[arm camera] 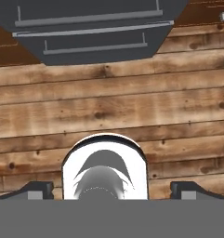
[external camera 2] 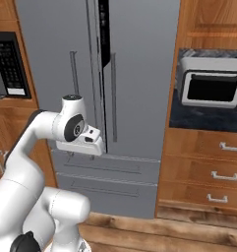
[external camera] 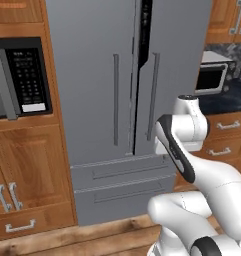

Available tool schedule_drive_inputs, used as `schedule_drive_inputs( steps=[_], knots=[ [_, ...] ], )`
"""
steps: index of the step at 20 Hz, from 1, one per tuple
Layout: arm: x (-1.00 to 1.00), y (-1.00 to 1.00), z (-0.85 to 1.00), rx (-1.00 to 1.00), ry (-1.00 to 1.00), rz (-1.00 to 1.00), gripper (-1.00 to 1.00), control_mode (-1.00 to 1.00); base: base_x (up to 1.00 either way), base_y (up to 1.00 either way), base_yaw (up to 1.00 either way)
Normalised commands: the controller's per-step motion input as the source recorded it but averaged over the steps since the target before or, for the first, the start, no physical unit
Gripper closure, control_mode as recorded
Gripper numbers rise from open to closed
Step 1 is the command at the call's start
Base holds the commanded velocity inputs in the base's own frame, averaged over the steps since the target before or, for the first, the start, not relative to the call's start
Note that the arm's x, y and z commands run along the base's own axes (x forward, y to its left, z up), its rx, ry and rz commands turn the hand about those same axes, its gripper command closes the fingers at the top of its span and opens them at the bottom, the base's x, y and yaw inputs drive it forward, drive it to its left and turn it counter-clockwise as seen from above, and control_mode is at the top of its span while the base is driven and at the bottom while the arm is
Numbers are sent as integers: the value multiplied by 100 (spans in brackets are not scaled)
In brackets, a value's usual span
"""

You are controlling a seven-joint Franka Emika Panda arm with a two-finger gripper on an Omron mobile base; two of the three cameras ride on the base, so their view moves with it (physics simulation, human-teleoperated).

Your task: Place one of the steaks on the plate and the other in the bowl. Then place the bowl in the fridge.

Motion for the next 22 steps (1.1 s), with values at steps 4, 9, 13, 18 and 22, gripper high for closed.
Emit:
schedule_drive_inputs(
  steps=[4, 9, 13, 18, 22],
  knots=[
    [0, 0, 0, 0, 0, 0, -100, 100, 44, 4, 0],
    [0, 0, 0, 0, 0, 0, -100, 100, 21, 1, 0],
    [0, 0, 0, 0, 0, 0, -100, 100, 30, 14, 0],
    [0, 0, 0, 0, 0, 0, -100, 100, 37, 16, 0],
    [0, 0, 1, 0, -1, 0, -100, -100, 9, 3, 0]
  ],
)
